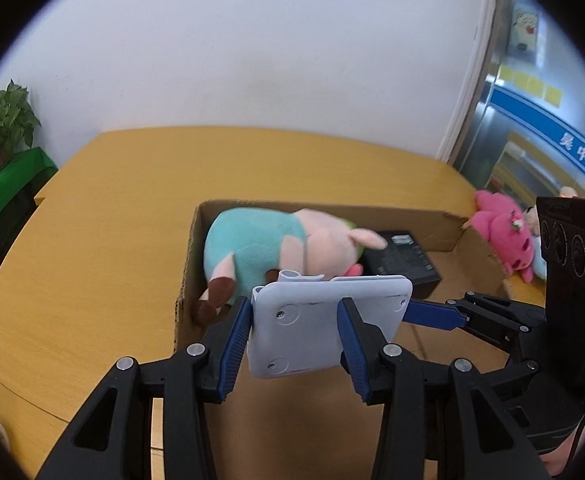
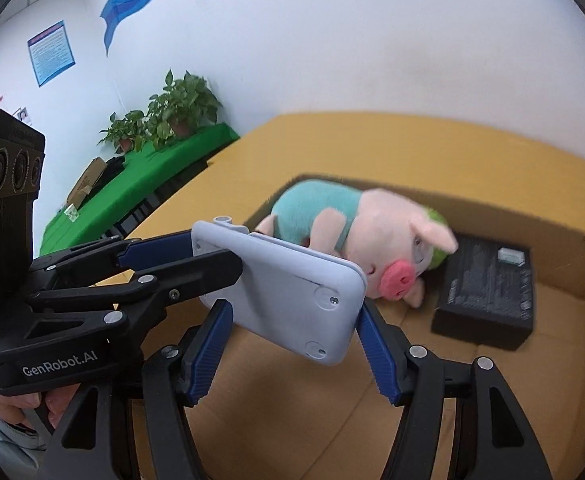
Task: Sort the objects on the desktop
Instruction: 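Carry the power bank into the cardboard box and open the right gripper, then withdraw the right tool and move it toward the black sunglasses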
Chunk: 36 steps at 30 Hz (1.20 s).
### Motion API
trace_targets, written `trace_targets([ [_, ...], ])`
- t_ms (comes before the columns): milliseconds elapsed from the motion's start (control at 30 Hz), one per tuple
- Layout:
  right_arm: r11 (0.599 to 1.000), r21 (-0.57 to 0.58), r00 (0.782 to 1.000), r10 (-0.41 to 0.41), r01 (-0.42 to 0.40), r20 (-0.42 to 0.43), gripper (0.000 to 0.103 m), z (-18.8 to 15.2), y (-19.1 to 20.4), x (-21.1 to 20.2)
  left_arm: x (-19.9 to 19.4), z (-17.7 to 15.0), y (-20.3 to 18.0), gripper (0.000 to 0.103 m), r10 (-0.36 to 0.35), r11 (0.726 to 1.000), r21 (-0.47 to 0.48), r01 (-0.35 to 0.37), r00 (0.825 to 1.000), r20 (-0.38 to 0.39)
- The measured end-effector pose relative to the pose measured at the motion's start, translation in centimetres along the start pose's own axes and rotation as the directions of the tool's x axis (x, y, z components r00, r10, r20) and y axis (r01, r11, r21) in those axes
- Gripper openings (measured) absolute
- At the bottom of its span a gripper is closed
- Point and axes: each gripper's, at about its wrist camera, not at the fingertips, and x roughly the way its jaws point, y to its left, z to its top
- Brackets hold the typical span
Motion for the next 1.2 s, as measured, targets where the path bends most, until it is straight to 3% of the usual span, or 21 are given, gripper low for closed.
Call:
trace_targets([
  [167, 0.997, 0.067, 0.988, 0.044, -0.034, -0.146, 0.063, 0.3, -1.7, 4.7, 3.5, -0.1, 1.7, 0.044, 0.027, 0.999, -0.026, -0.031, 0.989, -0.144],
  [300, 0.985, 0.151, 0.958, 0.125, -0.088, -0.257, 0.063, -0.2, -2.8, 8.2, 5.0, -0.3, 2.4, 0.043, 0.069, 0.997, -0.026, -0.076, 0.976, -0.205],
  [400, 0.979, 0.184, 0.943, 0.142, -0.089, -0.300, 0.061, -0.5, -3.2, 9.9, 6.2, -0.3, 3.1, 0.043, 0.083, 0.995, -0.038, -0.096, 0.964, -0.251],
  [500, 0.976, 0.203, 0.933, 0.143, -0.078, -0.331, 0.060, -0.6, -3.5, 11.1, 6.8, -0.3, 3.3, 0.034, 0.121, 0.991, -0.021, -0.132, 0.956, -0.268],
  [733, 0.975, 0.210, 0.934, 0.133, -0.065, -0.332, 0.060, -0.7, -3.6, 12.0, 6.6, 0.1, 3.2, 0.036, 0.148, 0.988, -0.001, -0.155, 0.946, -0.288],
  [833, 0.985, 0.170, 0.949, 0.083, -0.032, -0.302, 0.066, -0.5, -3.4, 10.3, 5.2, 0.1, 2.9, 0.037, 0.185, 0.982, 0.022, -0.186, 0.946, -0.266],
  [933, 0.997, 0.072, 0.983, -0.022, 0.035, -0.180, 0.075, -0.4, -2.3, 4.7, 1.6, 0.0, 2.4, 0.038, 0.220, 0.975, 0.033, -0.218, 0.959, -0.177],
  [1000, 0.996, 0.037, 0.995, -0.074, 0.077, -0.067, 0.095, -1.0, -1.2, 0.0, -2.3, -0.3, 1.3, 0.051, 0.232, 0.973, 0.034, -0.230, 0.970, -0.069],
  [1033, 0.993, 0.022, 0.994, -0.112, 0.112, -0.013, 0.101, -1.5, -0.6, -2.4, -4.0, -0.4, 0.8, 0.059, 0.233, 0.972, 0.036, -0.232, 0.972, -0.018],
  [1067, 0.989, 0.009, 0.988, -0.148, 0.148, 0.036, 0.103, -2.1, 0.0, -4.6, -6.0, -0.6, -0.2, 0.076, 0.246, 0.968, 0.043, -0.249, 0.968, 0.052],
  [1100, 0.984, -0.001, 0.981, -0.175, 0.176, 0.087, 0.103, -2.9, 0.5, -7.0, -7.5, -0.5, -1.6, 0.086, 0.261, 0.962, 0.048, -0.268, 0.958, 0.119],
  [1200, 0.974, 0.030, 0.954, -0.225, 0.224, 0.197, 0.103, -5.2, 1.7, -12.4, -12.0, -1.9, -5.0, 0.086, 0.221, 0.965, 0.071, -0.251, 0.931, 0.291],
])
